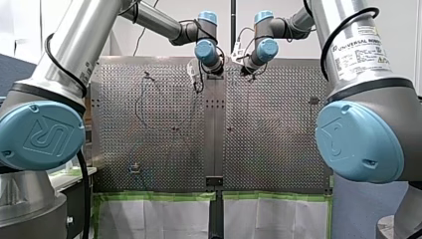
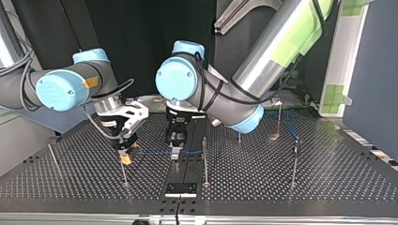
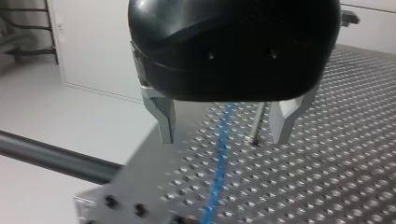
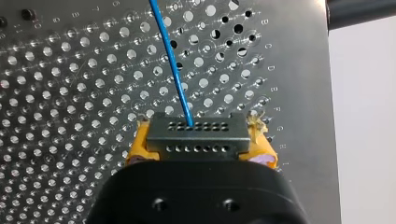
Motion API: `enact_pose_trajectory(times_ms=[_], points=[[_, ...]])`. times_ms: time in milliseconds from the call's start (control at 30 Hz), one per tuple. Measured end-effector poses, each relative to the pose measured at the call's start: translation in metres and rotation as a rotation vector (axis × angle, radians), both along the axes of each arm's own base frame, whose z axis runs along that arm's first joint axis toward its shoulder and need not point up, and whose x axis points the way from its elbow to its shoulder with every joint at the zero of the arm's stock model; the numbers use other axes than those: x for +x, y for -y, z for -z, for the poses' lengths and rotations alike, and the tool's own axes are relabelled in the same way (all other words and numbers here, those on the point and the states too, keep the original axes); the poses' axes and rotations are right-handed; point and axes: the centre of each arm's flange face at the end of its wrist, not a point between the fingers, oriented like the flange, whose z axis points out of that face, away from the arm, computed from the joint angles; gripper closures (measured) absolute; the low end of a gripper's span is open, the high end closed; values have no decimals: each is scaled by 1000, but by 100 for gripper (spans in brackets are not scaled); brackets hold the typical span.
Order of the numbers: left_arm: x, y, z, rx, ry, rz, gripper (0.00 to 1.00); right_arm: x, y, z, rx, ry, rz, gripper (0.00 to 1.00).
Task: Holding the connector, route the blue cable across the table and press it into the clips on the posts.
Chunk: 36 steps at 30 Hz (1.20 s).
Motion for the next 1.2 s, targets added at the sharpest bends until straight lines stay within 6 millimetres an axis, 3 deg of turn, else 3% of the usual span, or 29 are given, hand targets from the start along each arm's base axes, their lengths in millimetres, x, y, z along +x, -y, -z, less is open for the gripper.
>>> enact_pose_trajectory(times_ms=[267, 600, 933, 967, 1000, 1067, 1100, 1200], points=[[23, 8, 22, 19, -25, -25, 0, 0, 0, 0, 1, 0, -1, 100], [38, 9, 15, 16, -9, -43, 0, 0, 1, 1, 1, 1, 0, 100], [55, 12, 32, 40, -30, -65, 0, 0, 1, 1, 2, 2, -4, 100], [56, 11, 31, 41, -28, -71, 7, 0, 1, 1, 2, 2, -3, 100], [56, 11, 31, 42, -27, -75, 7, 0, 1, 1, 2, 2, -3, 100], [57, 10, 31, 47, -25, -83, 26, 0, 1, 1, 2, 2, -3, 100], [57, 10, 31, 49, -25, -87, 26, 0, 1, 1, 2, 2, -3, 100], [55, 10, 31, 63, -26, -103, 66, 0, 1, 1, 3, 2, -3, 100]])
